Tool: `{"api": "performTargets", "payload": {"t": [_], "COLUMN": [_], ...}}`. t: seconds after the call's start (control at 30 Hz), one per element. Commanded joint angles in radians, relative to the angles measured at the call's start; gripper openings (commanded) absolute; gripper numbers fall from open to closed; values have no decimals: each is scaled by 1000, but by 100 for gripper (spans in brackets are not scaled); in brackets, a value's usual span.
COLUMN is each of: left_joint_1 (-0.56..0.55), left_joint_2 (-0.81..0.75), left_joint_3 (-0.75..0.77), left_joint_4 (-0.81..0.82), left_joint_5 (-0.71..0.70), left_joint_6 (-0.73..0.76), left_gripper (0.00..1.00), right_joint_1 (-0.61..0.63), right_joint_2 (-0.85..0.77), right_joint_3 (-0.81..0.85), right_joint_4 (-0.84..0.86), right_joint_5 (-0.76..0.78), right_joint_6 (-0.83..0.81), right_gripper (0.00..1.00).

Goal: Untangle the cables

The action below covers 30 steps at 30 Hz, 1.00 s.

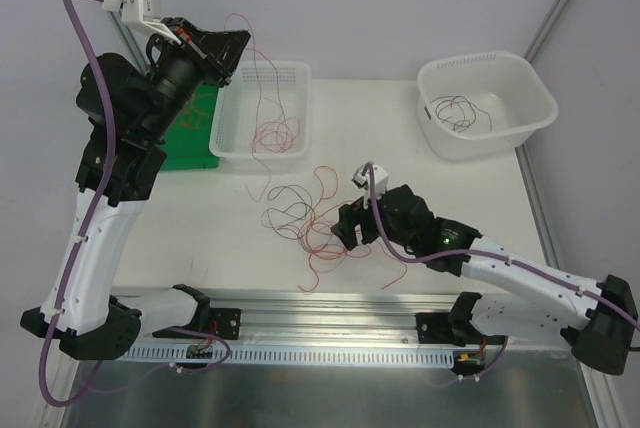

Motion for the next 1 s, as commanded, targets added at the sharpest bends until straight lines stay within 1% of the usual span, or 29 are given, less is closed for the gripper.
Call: {"api": "performTargets", "payload": {"t": [0.0,0.03,0.13,0.2,0.37,0.47,0.77,0.83,0.97], "left_joint_1": [1,2,2,2,1,1,1,1,10], "left_joint_2": [-34,-31,-22,-12,57,115,297,334,389], "left_joint_3": [-15,-8,24,47,147,227,405,428,428], "left_joint_4": [37,34,36,36,43,45,85,97,137], "left_joint_5": [-17,-14,-17,-25,-88,-123,-174,-200,-246], "left_joint_6": [20,23,34,53,134,182,265,285,369], "left_gripper": [0,0,1,1,1,1,2,2,2], "right_joint_1": [-4,-2,-2,-2,-2,-4,-4,-4,-4], "right_joint_2": [73,79,68,50,-15,-54,-162,-183,-211], "right_joint_3": [54,51,8,-38,-102,-130,-188,-191,-198], "right_joint_4": [138,143,138,132,31,-29,-101,-119,-142], "right_joint_5": [-50,-63,-66,-57,12,48,104,114,132], "right_joint_6": [-11,26,55,88,128,138,170,169,158], "right_gripper": [79,79,80,84,95,98,99,99,100]}}
